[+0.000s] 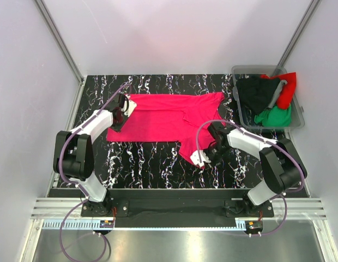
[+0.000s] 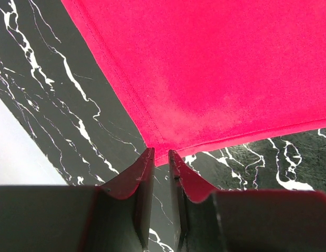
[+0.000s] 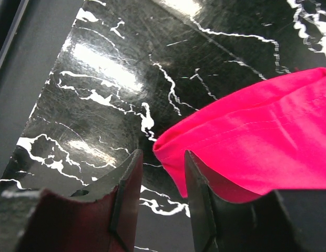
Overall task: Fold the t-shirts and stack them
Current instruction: Fold the tshirt
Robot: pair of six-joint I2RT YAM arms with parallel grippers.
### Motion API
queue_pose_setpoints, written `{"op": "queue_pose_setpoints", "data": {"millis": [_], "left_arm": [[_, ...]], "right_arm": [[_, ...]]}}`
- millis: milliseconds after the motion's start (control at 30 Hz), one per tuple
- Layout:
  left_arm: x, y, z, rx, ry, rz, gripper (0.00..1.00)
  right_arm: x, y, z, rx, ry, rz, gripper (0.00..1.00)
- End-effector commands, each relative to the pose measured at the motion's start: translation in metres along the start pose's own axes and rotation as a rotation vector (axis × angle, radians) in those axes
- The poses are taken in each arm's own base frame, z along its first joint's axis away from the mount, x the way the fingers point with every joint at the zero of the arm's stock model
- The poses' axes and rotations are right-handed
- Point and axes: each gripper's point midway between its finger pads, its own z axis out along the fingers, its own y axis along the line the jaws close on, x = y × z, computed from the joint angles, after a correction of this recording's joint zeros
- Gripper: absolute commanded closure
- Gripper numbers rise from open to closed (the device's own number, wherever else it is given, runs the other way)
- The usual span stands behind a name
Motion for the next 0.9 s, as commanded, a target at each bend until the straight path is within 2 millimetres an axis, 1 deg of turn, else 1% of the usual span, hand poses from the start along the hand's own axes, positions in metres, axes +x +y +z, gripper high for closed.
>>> {"op": "queue_pose_setpoints", "data": {"millis": [0, 133, 167, 200, 233, 267, 300, 333, 367, 433, 467, 500, 533, 567, 667, 700, 800, 867], "left_arm": [[-0.009, 0.005, 0.000, -0.012, -0.039, -0.021, 0.78], [-0.008, 0.005, 0.004, -0.011, -0.031, -0.016, 0.78], [-0.008, 0.006, 0.004, -0.013, -0.030, -0.013, 0.78], [-0.007, 0.007, 0.004, -0.014, -0.027, -0.011, 0.78], [-0.006, 0.007, 0.005, -0.016, -0.025, -0.007, 0.79], [-0.005, 0.007, 0.005, -0.015, -0.022, 0.004, 0.79], [-0.004, 0.008, 0.005, -0.018, -0.022, 0.013, 0.79], [-0.003, 0.010, 0.005, -0.025, -0.018, 0.019, 0.79], [-0.001, 0.011, 0.005, -0.027, -0.018, 0.036, 0.79], [0.000, 0.011, 0.002, -0.011, -0.035, 0.060, 0.80], [0.006, 0.007, 0.003, 0.013, -0.034, 0.109, 0.81], [0.005, 0.006, -0.003, 0.032, -0.062, 0.129, 0.82], [0.006, -0.004, -0.002, 0.094, -0.091, 0.154, 0.82], [0.017, -0.013, -0.001, 0.140, -0.079, 0.224, 0.79], [0.031, -0.027, 0.003, 0.202, -0.066, 0.297, 0.65], [0.034, -0.029, 0.008, 0.212, -0.051, 0.308, 0.61], [0.033, -0.025, 0.015, 0.216, -0.036, 0.305, 0.59], [0.029, -0.018, 0.017, 0.212, -0.041, 0.285, 0.57]], "right_arm": [[-0.002, -0.005, 0.001, -0.022, 0.011, -0.032, 0.55], [0.004, -0.003, 0.008, -0.044, 0.041, -0.011, 0.59], [0.005, -0.005, 0.009, -0.044, 0.043, 0.004, 0.65], [0.005, -0.006, 0.009, -0.043, 0.044, 0.011, 0.67], [0.005, -0.006, 0.009, -0.043, 0.044, 0.020, 0.72], [0.002, -0.011, 0.008, -0.031, 0.039, 0.031, 0.88], [0.001, -0.014, 0.006, -0.017, 0.035, 0.042, 0.93], [-0.001, -0.017, 0.004, -0.003, 0.032, 0.069, 0.96], [-0.004, -0.025, -0.003, 0.026, 0.036, 0.069, 0.99], [-0.007, -0.031, -0.010, 0.054, 0.052, 0.081, 1.00], [-0.008, -0.034, -0.018, 0.079, 0.069, 0.082, 1.00], [-0.009, -0.036, -0.021, 0.093, 0.078, 0.077, 1.00], [-0.008, -0.037, -0.025, 0.104, 0.089, 0.073, 1.00], [-0.007, -0.039, -0.030, 0.120, 0.111, 0.073, 1.00], [-0.002, -0.038, -0.034, 0.130, 0.143, 0.102, 1.00], [-0.002, -0.038, -0.033, 0.129, 0.145, 0.106, 0.99], [-0.003, -0.038, -0.034, 0.137, 0.142, 0.125, 0.99], [-0.003, -0.037, -0.034, 0.139, 0.141, 0.138, 0.99]]}}
